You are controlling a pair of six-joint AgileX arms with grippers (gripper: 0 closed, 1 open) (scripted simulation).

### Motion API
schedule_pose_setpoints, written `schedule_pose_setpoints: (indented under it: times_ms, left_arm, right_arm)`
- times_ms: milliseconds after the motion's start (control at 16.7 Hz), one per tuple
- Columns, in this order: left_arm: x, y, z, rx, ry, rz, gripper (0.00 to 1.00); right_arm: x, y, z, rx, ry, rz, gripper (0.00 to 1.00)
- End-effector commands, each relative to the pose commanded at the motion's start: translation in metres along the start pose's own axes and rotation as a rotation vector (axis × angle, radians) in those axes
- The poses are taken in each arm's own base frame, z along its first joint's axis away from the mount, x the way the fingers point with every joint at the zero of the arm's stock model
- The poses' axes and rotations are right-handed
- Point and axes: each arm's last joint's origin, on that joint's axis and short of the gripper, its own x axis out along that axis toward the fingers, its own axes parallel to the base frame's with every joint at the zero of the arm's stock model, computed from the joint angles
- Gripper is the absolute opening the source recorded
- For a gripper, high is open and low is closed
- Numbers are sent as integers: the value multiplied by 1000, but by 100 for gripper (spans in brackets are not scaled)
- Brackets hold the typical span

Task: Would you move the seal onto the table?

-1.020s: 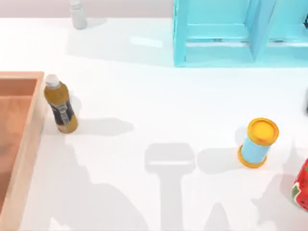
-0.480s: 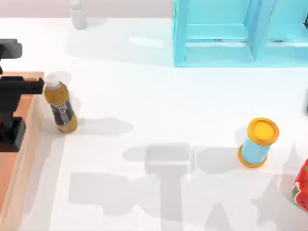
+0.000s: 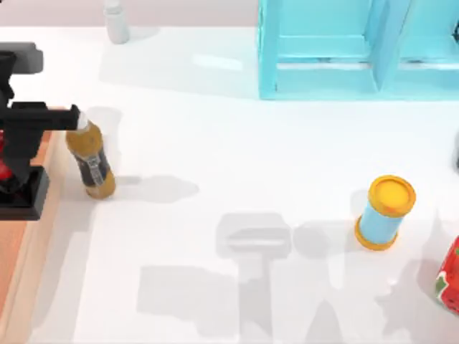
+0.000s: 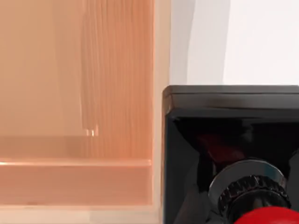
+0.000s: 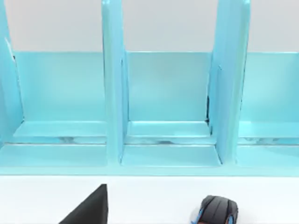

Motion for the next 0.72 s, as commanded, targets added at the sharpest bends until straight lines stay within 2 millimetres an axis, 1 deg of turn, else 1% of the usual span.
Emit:
schedule_pose_setpoints:
  times_ms: [120, 240, 360, 480, 600, 720]
  left_arm:
    - [3, -10, 9, -5, -2, -2, 0]
    - [11, -31, 26, -11, -3, -2, 0]
    - [29, -65, 48, -12, 5, 1, 0]
    - [54, -106, 66, -8, 12, 6, 0]
    - [79, -148, 76, -4, 10, 9, 0]
    - [98, -181, 78, -1, 3, 4, 0]
  right_arm:
    - [0, 0, 0, 0, 0, 0, 100]
    - [0, 0, 0, 0, 0, 0, 100]
    - [0, 0, 0, 0, 0, 0, 100]
    - [0, 0, 0, 0, 0, 0, 100]
    - [0, 0, 0, 0, 0, 0, 100]
    - [0, 0, 0, 0, 0, 0, 100]
